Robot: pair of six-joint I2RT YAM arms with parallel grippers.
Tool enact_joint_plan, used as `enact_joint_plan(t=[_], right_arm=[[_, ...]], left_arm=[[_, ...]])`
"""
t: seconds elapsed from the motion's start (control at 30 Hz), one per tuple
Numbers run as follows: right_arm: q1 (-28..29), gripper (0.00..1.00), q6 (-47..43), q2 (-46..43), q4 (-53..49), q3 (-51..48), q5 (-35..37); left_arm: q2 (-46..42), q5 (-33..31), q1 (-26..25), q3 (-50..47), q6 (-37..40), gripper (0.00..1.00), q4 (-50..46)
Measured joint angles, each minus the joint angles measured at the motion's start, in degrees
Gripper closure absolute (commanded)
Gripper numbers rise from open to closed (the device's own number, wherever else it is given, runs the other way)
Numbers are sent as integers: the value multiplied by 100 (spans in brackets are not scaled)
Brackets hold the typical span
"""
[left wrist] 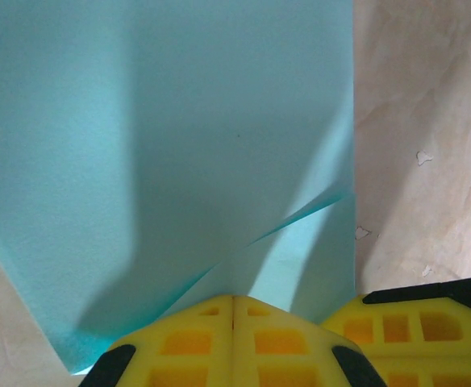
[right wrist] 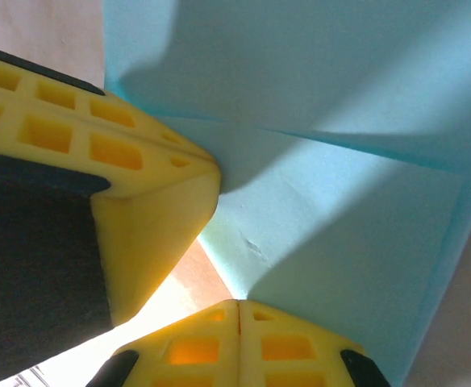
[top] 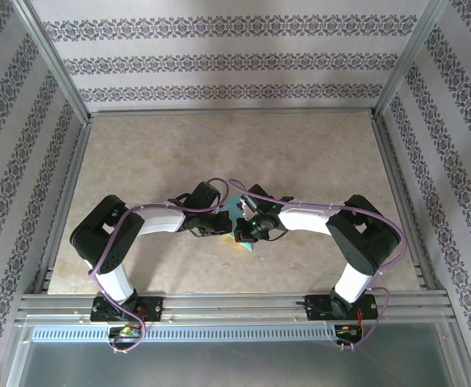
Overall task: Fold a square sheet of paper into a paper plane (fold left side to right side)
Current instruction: Third fold the triangle at the center of the table.
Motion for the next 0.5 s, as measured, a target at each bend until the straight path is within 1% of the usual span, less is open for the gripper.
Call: enact_joint_plan(t=[0.23,0.5], right_arm=[[-2,100,4,-98,164,-216,-4],[-107,100,101,-658,267,-876,-70]], left_arm=[[44,0,0,90,92,100,-122],[92,17,0,166,144,100,-188]])
